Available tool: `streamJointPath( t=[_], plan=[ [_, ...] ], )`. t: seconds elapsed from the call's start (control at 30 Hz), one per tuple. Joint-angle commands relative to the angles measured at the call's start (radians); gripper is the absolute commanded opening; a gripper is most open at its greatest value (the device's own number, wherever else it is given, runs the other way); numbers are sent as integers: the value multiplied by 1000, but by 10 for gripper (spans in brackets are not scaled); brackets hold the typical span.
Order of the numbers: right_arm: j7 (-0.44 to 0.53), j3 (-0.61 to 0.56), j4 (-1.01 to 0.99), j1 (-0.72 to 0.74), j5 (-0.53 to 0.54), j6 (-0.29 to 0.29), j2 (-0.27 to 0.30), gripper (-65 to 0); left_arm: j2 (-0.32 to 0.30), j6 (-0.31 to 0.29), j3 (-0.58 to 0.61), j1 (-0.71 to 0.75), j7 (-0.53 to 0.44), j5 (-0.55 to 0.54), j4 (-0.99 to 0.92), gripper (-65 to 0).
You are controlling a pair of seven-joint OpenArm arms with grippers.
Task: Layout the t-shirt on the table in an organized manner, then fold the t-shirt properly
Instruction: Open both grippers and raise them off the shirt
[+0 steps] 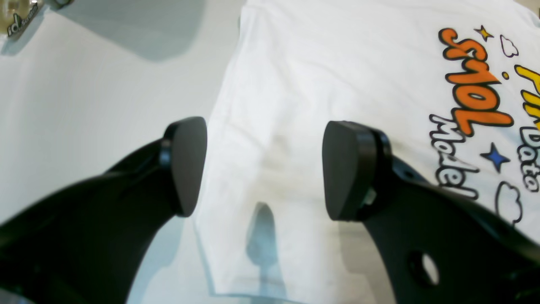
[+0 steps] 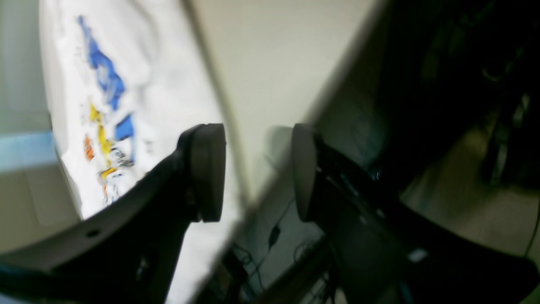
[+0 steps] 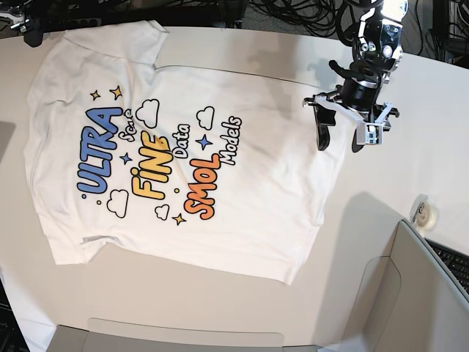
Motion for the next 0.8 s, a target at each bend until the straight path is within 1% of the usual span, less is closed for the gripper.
streamJointPath(
  t=[0.0, 0.1, 0.17, 0.23, 0.33, 0.57, 0.67, 0.77],
  plan=[
    [12, 2, 43, -7, 41, 5, 11, -393, -7, -4, -4, -3, -24, 3, 18, -238],
    [12, 2, 95, -29, 85, 5, 5, -393, -7, -4, -4, -3, -24, 3, 16, -238],
    [12, 2, 89, -29, 91, 5, 5, -393, -10, -4, -4, -3, -24, 3, 15, -238],
    [12, -4, 79, -7, 71, 5, 5, -393, -10, -4, -4, -6, -24, 3, 6, -238],
    [12, -49, 30, 14, 41, 5, 5, -393, -10, -4, -4, -8, -24, 3, 3, -238],
    [12, -164, -51, 28, 36, 5, 0, -393, -10, -4, -4, -3, -24, 3, 3, -238],
    [12, -170, -51, 20, 36, 5, -18, -393, -10, -4, -4, -8, 5, 3, 3, -238],
    [12, -164, -49, -1, 36, 5, -18, -394, -10, -4, -7, -11, 36, 3, 4, -238]
  ],
)
